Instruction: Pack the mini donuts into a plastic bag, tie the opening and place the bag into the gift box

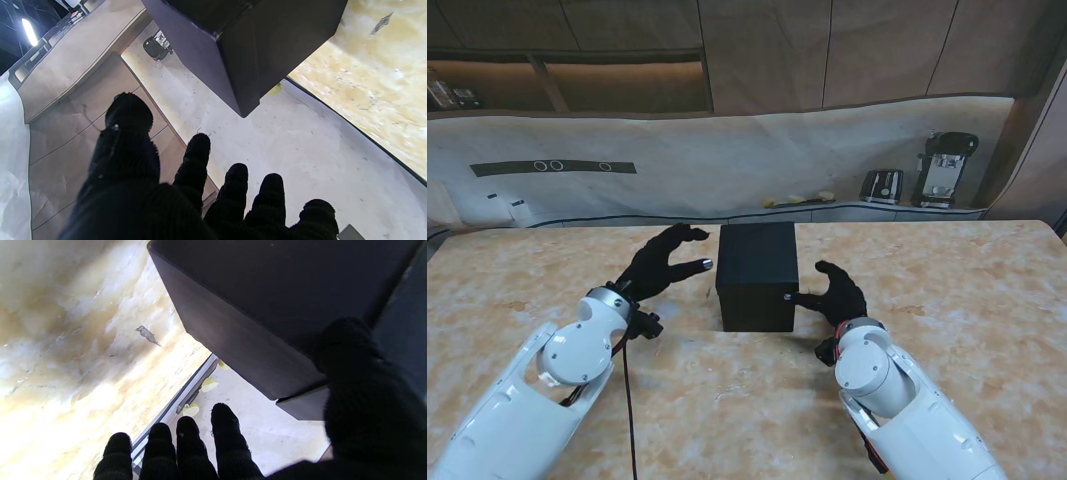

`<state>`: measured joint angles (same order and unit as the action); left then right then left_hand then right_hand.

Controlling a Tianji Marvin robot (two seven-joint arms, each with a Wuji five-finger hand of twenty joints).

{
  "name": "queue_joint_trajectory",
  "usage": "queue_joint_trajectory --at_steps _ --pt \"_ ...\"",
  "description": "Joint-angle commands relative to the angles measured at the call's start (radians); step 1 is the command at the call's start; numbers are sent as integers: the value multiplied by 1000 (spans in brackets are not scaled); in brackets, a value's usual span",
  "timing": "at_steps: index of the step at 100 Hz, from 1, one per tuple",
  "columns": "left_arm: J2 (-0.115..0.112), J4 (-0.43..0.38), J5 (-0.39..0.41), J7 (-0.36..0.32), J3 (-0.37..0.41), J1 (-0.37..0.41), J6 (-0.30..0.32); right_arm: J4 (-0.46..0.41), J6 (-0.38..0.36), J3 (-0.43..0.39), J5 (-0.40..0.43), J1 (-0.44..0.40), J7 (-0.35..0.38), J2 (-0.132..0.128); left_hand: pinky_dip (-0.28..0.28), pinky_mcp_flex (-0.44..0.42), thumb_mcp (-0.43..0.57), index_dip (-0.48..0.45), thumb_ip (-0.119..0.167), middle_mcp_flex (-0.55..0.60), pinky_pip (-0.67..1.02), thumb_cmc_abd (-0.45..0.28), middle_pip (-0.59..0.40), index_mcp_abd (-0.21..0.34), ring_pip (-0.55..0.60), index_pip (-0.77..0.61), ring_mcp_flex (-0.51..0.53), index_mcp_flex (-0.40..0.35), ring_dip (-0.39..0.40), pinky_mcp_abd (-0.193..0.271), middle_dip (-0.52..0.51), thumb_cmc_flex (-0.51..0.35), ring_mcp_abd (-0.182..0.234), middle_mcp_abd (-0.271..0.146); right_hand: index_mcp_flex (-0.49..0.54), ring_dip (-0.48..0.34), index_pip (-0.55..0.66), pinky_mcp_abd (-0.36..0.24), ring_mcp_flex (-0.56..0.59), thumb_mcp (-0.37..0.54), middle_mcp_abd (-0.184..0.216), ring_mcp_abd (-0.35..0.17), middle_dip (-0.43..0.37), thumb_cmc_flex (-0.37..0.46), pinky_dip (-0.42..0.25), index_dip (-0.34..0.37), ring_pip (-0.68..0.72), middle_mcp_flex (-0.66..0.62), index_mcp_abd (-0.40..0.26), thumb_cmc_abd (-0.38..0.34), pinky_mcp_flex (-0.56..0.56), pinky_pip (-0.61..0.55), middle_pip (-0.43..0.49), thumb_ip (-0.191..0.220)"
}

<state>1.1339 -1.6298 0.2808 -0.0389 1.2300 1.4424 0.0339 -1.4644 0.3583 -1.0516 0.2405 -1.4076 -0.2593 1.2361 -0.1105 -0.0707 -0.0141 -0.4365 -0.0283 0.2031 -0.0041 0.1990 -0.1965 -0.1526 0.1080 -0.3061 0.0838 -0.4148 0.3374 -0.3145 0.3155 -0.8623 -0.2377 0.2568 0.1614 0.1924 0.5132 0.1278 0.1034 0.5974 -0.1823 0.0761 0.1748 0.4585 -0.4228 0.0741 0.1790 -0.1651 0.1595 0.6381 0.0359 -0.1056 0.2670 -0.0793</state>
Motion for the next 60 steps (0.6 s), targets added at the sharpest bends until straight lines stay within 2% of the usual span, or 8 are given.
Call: queue_joint_trajectory --at_steps 1,37,60 --pt "0 3 -11 -26 -4 -27 3 -8 4 0 -3 -7 9 9 -13 -4 -8 -17 3 -11 -10 6 -5 35 -3 -33 -23 -20 4 16 -3 5 32 -20 4 22 -13 -8 7 14 26 -34 -2 -33 4 -12 7 -6 7 -26 1 26 6 14" --pt "-2 85 -25 -65 -63 -115 19 -16 13 -5 -2 -10 10 9 1 -1 -8 -28 1 -1 -12 26 -1 77 -6 -74 -19 -53 1 33 -7 -5 37 -25 7 22 -15 -8 6 18 23 -35 0 -26 3 -13 7 -5 9 -22 0 28 10 15" --pt "-8 146 2 -96 -110 -180 35 -21 16 -4 -3 -12 11 9 19 0 -5 -34 1 -14 -19 44 -3 90 -8 -96 -30 -57 0 45 -7 -22 44 -31 8 22 -16 -7 7 17 24 -34 0 -28 3 -13 7 -5 10 -22 0 31 11 15"
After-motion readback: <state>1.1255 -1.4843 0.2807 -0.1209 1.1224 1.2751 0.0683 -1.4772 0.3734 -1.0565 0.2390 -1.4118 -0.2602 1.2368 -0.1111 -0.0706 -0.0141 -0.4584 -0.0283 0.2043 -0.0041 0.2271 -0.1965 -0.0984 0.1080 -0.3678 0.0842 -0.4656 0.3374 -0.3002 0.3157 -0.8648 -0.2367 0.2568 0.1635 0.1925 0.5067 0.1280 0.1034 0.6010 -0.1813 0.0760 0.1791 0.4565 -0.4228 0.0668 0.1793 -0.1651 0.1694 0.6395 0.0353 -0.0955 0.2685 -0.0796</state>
